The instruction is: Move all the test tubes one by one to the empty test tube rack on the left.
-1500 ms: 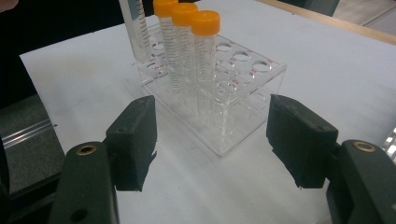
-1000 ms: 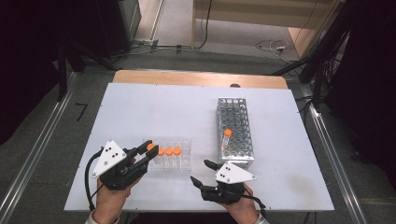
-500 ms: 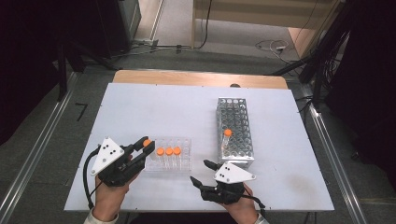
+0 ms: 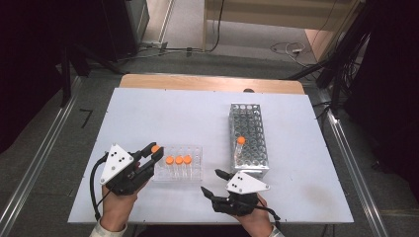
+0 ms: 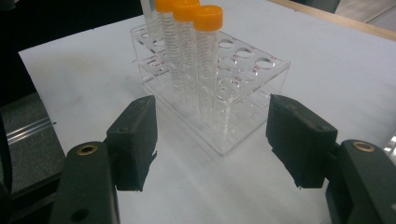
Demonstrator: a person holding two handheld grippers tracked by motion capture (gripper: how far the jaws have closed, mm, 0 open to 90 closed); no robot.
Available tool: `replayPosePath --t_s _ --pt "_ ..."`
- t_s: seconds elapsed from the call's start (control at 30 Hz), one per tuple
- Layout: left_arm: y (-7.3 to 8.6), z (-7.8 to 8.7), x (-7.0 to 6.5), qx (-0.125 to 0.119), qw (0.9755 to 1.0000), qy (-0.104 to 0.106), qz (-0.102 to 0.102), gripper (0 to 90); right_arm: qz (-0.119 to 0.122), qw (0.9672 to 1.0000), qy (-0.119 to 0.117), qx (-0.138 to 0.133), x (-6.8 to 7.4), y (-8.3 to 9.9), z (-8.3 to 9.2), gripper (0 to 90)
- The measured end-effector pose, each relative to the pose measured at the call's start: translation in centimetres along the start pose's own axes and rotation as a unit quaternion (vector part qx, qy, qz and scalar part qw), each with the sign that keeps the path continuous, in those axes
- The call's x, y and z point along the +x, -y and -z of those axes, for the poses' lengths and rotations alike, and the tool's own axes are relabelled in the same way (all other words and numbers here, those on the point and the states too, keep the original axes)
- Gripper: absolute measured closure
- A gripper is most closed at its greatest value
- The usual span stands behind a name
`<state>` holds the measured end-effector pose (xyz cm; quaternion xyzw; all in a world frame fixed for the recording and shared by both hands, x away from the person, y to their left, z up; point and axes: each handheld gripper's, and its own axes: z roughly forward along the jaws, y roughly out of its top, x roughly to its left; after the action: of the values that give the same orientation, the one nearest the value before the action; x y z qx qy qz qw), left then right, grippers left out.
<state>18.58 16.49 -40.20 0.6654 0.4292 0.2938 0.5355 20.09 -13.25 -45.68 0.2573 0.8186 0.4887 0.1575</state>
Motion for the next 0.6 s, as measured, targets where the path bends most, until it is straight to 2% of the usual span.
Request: replayPosePath --t_s 0.6 --pt "0.34 -0.39 0.13 0.001 1.0 -0.004 -0.001 69.4 0.0 1.0 0.003 0.0 0.03 0.0 0.01 31.7"
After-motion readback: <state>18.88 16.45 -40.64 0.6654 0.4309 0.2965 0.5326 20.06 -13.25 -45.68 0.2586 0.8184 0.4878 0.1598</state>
